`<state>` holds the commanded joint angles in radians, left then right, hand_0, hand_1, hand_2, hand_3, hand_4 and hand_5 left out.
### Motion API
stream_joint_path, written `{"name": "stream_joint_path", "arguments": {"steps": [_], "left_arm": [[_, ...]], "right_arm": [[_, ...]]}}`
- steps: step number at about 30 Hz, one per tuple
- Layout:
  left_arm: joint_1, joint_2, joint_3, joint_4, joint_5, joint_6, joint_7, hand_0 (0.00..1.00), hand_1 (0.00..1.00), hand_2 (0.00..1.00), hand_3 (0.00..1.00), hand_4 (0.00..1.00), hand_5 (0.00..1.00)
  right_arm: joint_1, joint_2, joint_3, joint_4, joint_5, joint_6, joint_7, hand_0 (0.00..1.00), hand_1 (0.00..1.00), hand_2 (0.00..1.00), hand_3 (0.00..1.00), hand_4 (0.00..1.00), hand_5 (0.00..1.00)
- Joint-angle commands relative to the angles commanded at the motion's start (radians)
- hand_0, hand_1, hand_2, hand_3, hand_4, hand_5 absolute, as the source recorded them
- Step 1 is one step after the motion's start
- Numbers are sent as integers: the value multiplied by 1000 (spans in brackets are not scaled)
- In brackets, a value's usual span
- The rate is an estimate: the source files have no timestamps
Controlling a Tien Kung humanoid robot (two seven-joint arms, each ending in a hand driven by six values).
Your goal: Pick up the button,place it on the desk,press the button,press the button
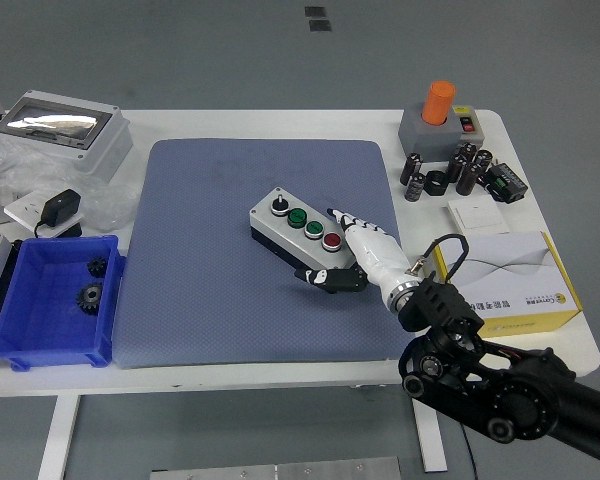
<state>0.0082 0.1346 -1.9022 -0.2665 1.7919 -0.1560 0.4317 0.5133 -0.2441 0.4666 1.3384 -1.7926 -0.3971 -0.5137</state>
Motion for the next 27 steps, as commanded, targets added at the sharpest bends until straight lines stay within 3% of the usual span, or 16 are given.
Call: {"name": "stream_joint_path", "arguments": {"steps": [6,7,12,13,18,19,24,25,27], "left_arm": [[-1,-1,-5,0,6,-3,-5,793,775,758,896,922,837],[-2,0,-6,1,7,-4,-6,792,777,758,896,928,837],[-3,-1,-11,3,14,-6,-15,792,777,758,896,928,837],[-4,-1,-12,3,16,-6,-17,792,777,758,896,932,831],[-6,-1,-17,8,25,-6,-33,792,777,758,896,932,831],[-6,-1,-19,8,27,-5,-35,792,775,758,896,934,829],[-4,-1,-18,6,25,-3,-33,792,775,758,896,934,829],[-4,-1,-16,5,23,-3,-30,792,774,758,895,934,828],[-2,-1,-15,5,21,-3,-27,792,774,758,895,934,828]], "right_arm": [[19,-1,-34,-9,-35,-1,-25,880,886,938,998,974,561],[24,-1,-40,-13,-43,1,-29,426,588,678,998,868,377],[38,3,-49,-39,-61,12,-30,426,588,678,998,868,377],[40,5,-48,-43,-64,13,-30,306,436,546,998,846,327],[43,12,-35,-64,-81,20,-27,306,436,546,998,846,327],[43,13,-32,-68,-83,22,-26,229,356,456,998,792,290],[41,18,-13,-80,-93,29,-20,229,356,456,998,792,290],[41,18,-11,-81,-94,29,-19,152,296,382,861,648,195],[39,20,-5,-84,-94,31,-15,152,296,382,861,648,195]]}}
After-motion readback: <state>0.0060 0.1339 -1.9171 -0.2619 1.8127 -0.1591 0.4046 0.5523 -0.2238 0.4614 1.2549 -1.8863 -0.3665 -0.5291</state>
